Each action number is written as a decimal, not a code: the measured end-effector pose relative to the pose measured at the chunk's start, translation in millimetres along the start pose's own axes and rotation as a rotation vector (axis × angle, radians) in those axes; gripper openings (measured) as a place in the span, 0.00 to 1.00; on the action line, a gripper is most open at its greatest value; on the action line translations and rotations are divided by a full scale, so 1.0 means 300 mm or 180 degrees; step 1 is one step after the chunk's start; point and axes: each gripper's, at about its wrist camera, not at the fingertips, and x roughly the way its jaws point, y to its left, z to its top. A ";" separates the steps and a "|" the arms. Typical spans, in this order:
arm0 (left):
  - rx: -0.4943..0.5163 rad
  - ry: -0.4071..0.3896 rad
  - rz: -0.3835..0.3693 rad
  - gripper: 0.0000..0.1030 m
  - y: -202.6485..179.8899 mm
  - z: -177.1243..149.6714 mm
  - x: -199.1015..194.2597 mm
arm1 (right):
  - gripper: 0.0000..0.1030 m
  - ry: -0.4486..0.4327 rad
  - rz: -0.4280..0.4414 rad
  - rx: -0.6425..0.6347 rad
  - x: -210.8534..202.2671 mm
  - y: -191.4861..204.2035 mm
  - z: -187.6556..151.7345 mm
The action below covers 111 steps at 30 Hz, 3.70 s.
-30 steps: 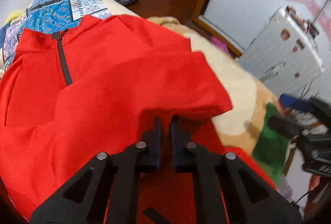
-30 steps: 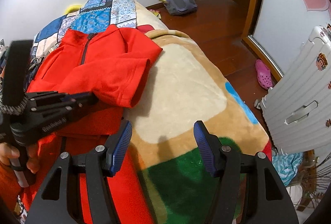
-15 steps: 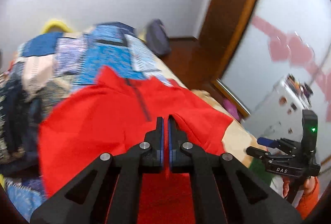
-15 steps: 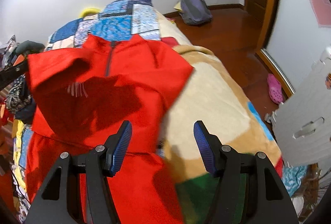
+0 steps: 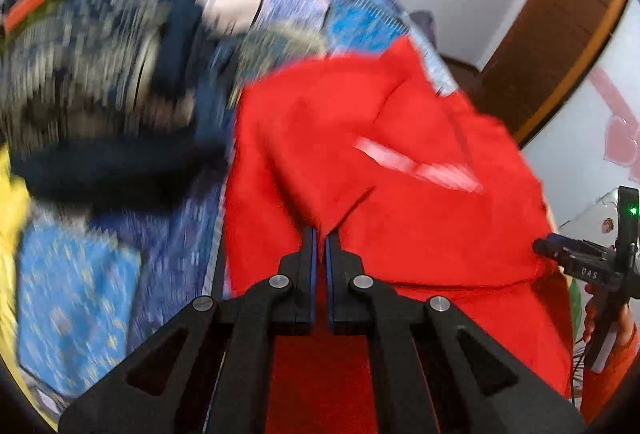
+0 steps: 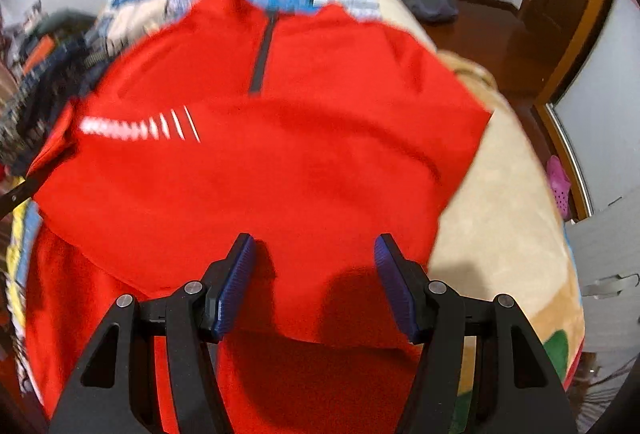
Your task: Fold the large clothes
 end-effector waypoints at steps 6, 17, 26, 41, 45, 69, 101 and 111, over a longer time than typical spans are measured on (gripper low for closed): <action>-0.0006 0.0103 0.0029 0.03 0.051 -0.086 0.036 | 0.57 0.0028 -0.0136 -0.0129 0.016 0.006 -0.026; 0.0370 -0.0097 0.0435 0.78 -0.023 0.003 0.027 | 0.59 0.0030 -0.0189 -0.0098 0.028 0.021 -0.025; 0.0619 -0.0055 0.0903 0.78 -0.052 -0.004 0.134 | 0.61 0.0003 -0.0139 -0.0070 0.032 0.014 -0.032; -0.0112 -0.0099 0.1202 0.78 0.285 -0.062 -0.106 | 0.62 0.0033 -0.0140 -0.0114 0.017 0.013 -0.022; 0.0159 -0.0245 0.1053 0.78 0.171 -0.005 -0.138 | 0.62 -0.0058 -0.0177 -0.0120 -0.022 0.003 0.025; 0.0626 -0.0021 0.0122 0.78 -0.297 0.635 0.307 | 0.62 -0.0552 -0.0404 -0.0430 0.043 -0.043 0.534; 0.1144 0.0254 0.0144 0.05 -0.353 0.590 0.554 | 0.07 -0.0230 0.0205 -0.0456 0.284 -0.045 0.561; 0.1149 -0.0194 -0.0110 0.04 -0.386 0.541 0.167 | 0.07 -0.0775 0.0347 -0.0602 -0.043 0.031 0.495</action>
